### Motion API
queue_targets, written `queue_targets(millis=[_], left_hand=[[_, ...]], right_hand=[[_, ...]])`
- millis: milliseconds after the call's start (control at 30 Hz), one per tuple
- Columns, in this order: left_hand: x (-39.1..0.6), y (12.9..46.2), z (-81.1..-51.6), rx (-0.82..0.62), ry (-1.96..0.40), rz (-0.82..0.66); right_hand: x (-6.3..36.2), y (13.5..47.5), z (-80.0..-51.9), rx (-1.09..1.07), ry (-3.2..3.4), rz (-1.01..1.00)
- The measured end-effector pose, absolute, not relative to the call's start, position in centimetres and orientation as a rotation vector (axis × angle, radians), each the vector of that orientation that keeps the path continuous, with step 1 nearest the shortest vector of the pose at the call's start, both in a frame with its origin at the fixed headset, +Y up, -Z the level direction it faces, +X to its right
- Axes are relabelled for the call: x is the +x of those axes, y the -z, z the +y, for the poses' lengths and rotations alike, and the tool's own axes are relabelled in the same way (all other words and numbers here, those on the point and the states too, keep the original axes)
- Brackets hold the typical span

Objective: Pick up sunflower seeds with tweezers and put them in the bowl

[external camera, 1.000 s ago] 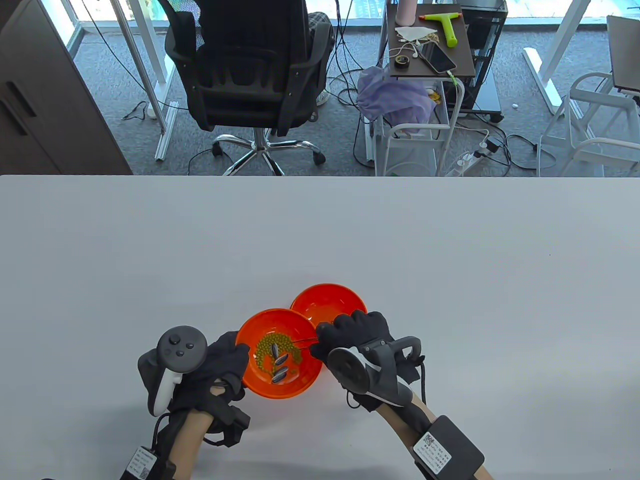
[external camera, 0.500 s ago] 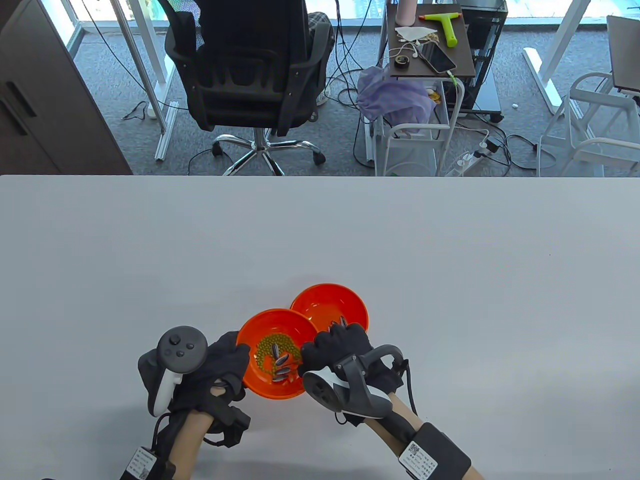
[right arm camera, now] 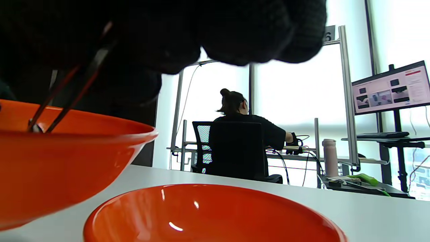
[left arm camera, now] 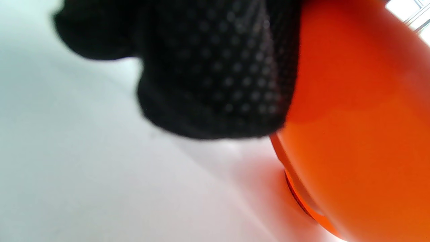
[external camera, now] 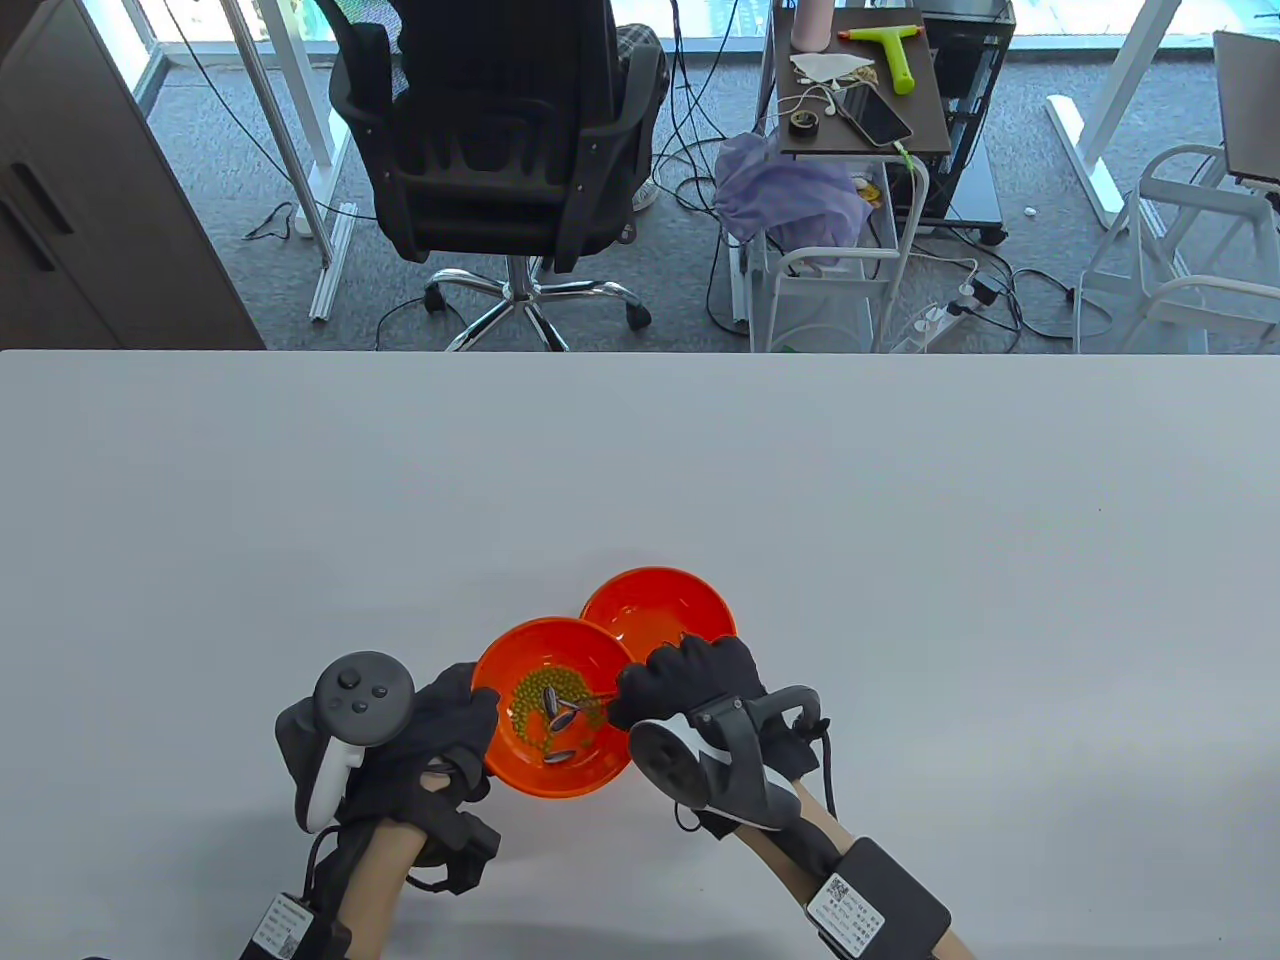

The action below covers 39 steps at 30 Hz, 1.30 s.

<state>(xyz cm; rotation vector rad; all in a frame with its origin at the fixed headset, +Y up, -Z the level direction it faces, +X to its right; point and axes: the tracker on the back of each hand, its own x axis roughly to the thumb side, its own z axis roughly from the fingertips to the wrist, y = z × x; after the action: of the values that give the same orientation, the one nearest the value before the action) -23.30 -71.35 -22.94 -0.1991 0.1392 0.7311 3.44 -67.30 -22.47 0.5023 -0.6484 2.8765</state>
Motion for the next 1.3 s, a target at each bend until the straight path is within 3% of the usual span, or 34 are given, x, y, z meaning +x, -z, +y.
queue_targets(millis=[433, 833, 1300], left_hand=[[-23.4, 22.9, -71.3, -0.196, -0.730, 0.147], [-23.4, 23.0, -71.3, -0.198, -0.729, 0.147], [-23.5, 23.0, -71.3, -0.196, -0.730, 0.148]], right_hand=[[7.9, 25.3, -68.0, 0.164, -2.911, -0.645], [7.3, 26.2, -70.3, 0.214, -3.092, -0.484], [7.1, 26.1, -70.1, 0.199, -3.118, -0.466]])
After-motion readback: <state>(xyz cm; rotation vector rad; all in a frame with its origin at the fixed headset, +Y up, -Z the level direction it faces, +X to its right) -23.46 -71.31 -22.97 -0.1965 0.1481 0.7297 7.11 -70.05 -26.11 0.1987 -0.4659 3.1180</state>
